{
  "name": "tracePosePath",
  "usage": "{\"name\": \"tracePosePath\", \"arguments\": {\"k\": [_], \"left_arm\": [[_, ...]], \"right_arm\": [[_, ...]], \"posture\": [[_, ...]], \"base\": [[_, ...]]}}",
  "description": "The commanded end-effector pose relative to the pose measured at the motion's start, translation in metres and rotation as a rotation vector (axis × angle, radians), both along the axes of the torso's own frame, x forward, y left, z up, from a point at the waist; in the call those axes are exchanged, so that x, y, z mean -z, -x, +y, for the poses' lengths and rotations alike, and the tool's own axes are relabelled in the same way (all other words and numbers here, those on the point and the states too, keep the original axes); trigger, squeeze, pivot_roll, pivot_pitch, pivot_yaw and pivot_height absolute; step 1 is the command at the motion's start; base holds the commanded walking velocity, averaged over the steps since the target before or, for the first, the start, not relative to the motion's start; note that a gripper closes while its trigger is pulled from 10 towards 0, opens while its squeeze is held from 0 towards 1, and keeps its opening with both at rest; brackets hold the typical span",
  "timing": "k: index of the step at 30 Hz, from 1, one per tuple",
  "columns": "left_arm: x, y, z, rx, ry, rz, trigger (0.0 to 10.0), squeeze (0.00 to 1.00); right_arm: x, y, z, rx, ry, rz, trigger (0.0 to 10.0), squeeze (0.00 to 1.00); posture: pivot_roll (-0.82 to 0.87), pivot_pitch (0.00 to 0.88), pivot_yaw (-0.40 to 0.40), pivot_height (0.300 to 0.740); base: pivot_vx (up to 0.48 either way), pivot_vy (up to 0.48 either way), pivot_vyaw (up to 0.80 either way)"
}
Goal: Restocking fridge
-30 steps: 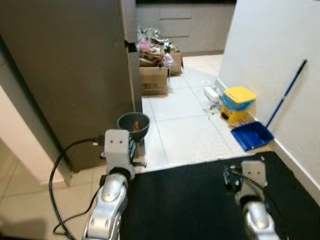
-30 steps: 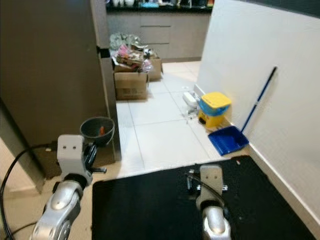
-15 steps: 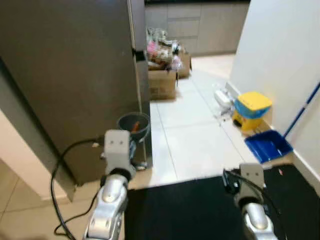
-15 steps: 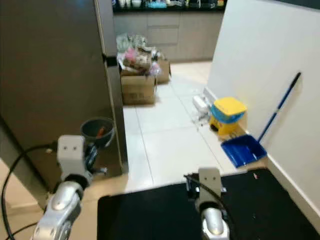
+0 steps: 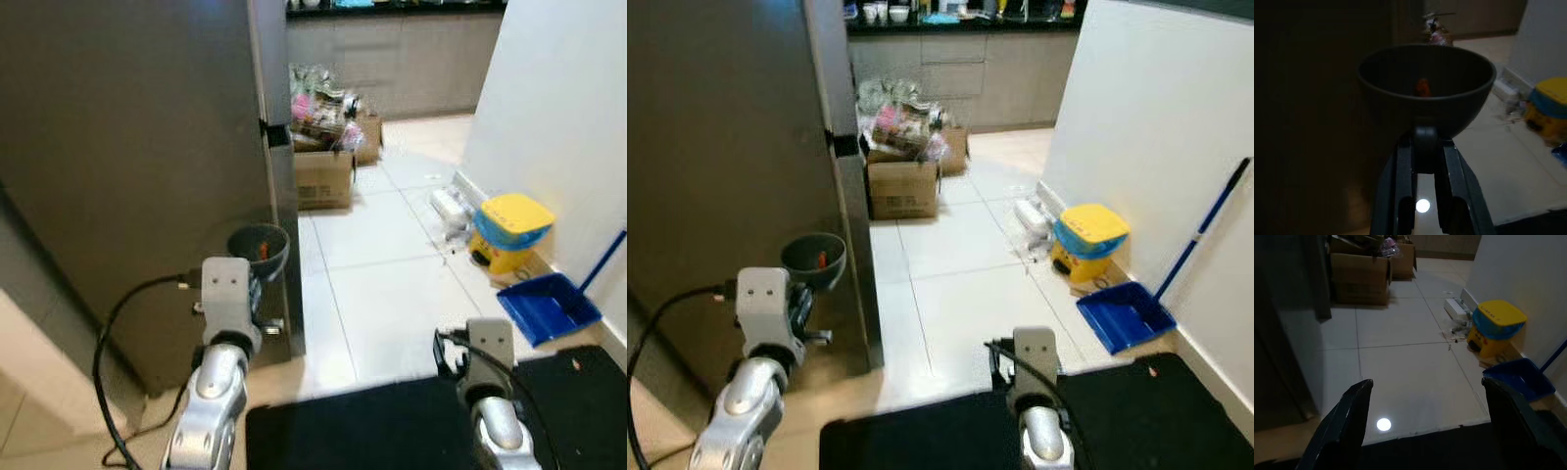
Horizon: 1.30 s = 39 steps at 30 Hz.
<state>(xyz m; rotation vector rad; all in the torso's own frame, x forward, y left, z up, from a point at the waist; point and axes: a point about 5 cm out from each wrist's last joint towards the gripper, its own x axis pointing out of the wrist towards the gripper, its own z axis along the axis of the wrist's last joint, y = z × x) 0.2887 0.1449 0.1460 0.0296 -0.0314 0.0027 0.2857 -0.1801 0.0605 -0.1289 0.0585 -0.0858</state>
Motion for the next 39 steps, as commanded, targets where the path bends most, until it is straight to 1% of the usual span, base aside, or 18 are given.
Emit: {"name": "tracePosePath", "arguments": {"k": [1, 3, 4, 6, 8, 10, 11, 15, 17, 18, 19, 21, 25, 26, 29, 31, 37, 39], "left_arm": [[0.003, 0.002, 0.006, -0.026, -0.008, 0.007, 10.0, 0.00], [0.003, 0.003, 0.007, -0.030, -0.008, 0.008, 10.0, 0.00], [0.004, 0.004, 0.009, -0.049, -0.010, 0.011, 10.0, 0.00], [0.005, 0.004, 0.010, -0.056, -0.011, 0.012, 10.0, 0.00], [0.006, 0.008, 0.019, -0.120, -0.021, 0.014, 10.0, 0.00], [0.011, 0.018, 0.032, -0.205, -0.040, 0.026, 10.0, 0.00], [0.011, 0.018, 0.032, -0.205, -0.040, 0.026, 10.0, 0.00], [0.019, 0.050, 0.063, -0.345, -0.110, 0.054, 10.0, 0.00], [0.020, 0.061, 0.075, -0.402, -0.132, 0.068, 10.0, 0.00], [0.020, 0.061, 0.075, -0.402, -0.132, 0.068, 10.0, 0.00], [0.022, 0.069, 0.085, -0.455, -0.144, 0.087, 10.0, 0.00], [0.023, 0.071, 0.087, -0.467, -0.147, 0.091, 10.0, 0.00], [0.026, 0.081, 0.100, -0.552, -0.152, 0.119, 10.0, 0.00], [0.026, 0.081, 0.100, -0.552, -0.152, 0.119, 10.0, 0.00], [0.026, 0.082, 0.099, -0.556, -0.150, 0.128, 10.0, 0.00], [0.025, 0.081, 0.097, -0.548, -0.147, 0.124, 10.0, 0.00], [0.025, 0.075, 0.089, -0.534, -0.121, 0.119, 10.0, 0.00], [0.024, 0.071, 0.086, -0.519, -0.120, 0.112, 10.0, 0.00]], "right_arm": [[0.001, 0.001, 0.004, -0.014, -0.005, 0.008, 10.0, 0.00], [0.000, 0.000, 0.006, -0.024, -0.002, 0.005, 10.0, 0.00], [-0.002, -0.001, 0.012, -0.078, 0.006, -0.003, 10.0, 0.00], [-0.003, -0.001, 0.014, -0.100, 0.010, -0.005, 10.0, 0.00], [-0.009, -0.003, 0.022, -0.167, 0.016, -0.024, 10.0, 0.00], [-0.017, -0.005, 0.029, -0.225, -0.002, -0.044, 10.0, 0.00], [-0.017, -0.005, 0.029, -0.225, -0.002, -0.044, 10.0, 0.00], [-0.030, -0.007, 0.044, -0.328, -0.024, -0.073, 10.0, 0.00], [-0.033, -0.007, 0.049, -0.363, -0.029, -0.078, 10.0, 0.00], [-0.033, -0.007, 0.049, -0.363, -0.029, -0.078, 10.0, 0.00], [-0.036, -0.009, 0.054, -0.391, -0.039, -0.082, 10.0, 0.00], [-0.036, -0.009, 0.055, -0.398, -0.041, -0.082, 10.0, 0.00], [-0.047, -0.011, 0.076, -0.529, -0.082, -0.089, 10.0, 0.00], [-0.047, -0.011, 0.076, -0.529, -0.082, -0.089, 10.0, 0.00], [-0.055, -0.008, 0.091, -0.619, -0.109, -0.094, 10.0, 0.00], [-0.059, -0.007, 0.096, -0.641, -0.125, -0.101, 10.0, 0.00], [-0.063, -0.005, 0.104, -0.624, -0.163, -0.118, 10.0, 0.00], [-0.064, -0.007, 0.102, -0.569, -0.163, -0.130, 10.0, 0.00]], "posture": [[-0.12, 0.079, -0.018, 0.740], [-0.12, 0.079, -0.018, 0.740], [-0.11, 0.079, -0.017, 0.740], [-0.11, 0.079, -0.017, 0.740], [-0.12, 0.077, -0.013, 0.740], [-0.12, 0.080, -0.011, 0.740], [-0.12, 0.080, -0.011, 0.740], [-0.10, 0.086, -0.017, 0.740], [-0.09, 0.087, -0.021, 0.740], [-0.09, 0.087, -0.021, 0.740], [-0.08, 0.087, -0.024, 0.740], [-0.08, 0.087, -0.024, 0.740], [-0.06, 0.088, -0.028, 0.740], [-0.06, 0.088, -0.028, 0.740], [-0.06, 0.092, -0.025, 0.740], [-0.06, 0.095, -0.022, 0.740], [-0.07, 0.102, -0.016, 0.740], [-0.07, 0.103, -0.016, 0.740]], "base": [[0.469, 0.000, 0.00], [0.465, 0.000, 0.00], [0.446, 0.000, 0.00], [0.439, 0.000, 0.00], [0.431, 0.000, 0.00], [0.429, 0.000, 0.00], [0.428, 0.000, 0.00], [0.424, 0.000, 0.00], [0.418, 0.000, 0.00], [0.416, 0.000, 0.00], [0.416, 0.000, 0.00], [0.416, 0.000, 0.00], [0.397, 0.000, 0.00], [0.364, 0.000, 0.00], [0.121, 0.000, 0.00], [0.000, 0.000, 0.00], [0.000, 0.000, 0.00], [0.000, 0.000, 0.00]]}}
